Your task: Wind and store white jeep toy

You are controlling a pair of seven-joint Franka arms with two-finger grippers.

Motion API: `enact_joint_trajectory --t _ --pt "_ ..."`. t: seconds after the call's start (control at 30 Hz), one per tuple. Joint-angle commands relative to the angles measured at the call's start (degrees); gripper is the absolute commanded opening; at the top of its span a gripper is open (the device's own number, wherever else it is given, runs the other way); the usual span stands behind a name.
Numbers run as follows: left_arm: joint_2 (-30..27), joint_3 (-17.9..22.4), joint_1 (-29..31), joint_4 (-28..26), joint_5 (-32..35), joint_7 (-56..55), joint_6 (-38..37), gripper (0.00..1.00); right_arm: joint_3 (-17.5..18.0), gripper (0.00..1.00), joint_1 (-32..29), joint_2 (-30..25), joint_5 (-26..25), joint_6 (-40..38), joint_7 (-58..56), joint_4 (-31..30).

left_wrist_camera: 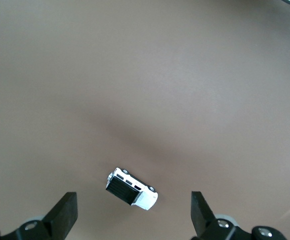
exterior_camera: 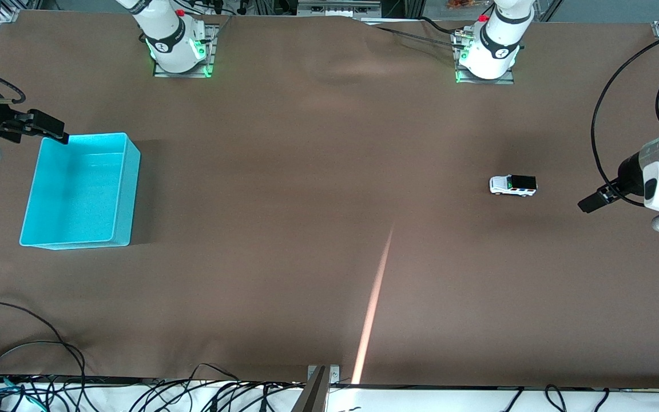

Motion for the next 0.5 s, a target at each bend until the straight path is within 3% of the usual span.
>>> enact_joint_trajectory --t 0.0,0.3,0.47 --pt "-0.8 10.32 -9.41 1.75 -3.81 8.39 -1.11 1.0 0.0 1.0 -0.08 -0.93 -0.72 0.64 -0.56 -0.21" --pt "-3.97 28.63 -24.54 0.43 -10.23 21.15 -1.37 1.0 0.0 1.0 -0.08 -0.67 -0.55 0.82 -0.55 -0.04" --pt "-5.98 35.49 -30.79 -1.58 -12.77 24.05 -1.38 1.0 0.09 1.0 -0.08 -0.76 -0.46 1.35 -0.47 0.05"
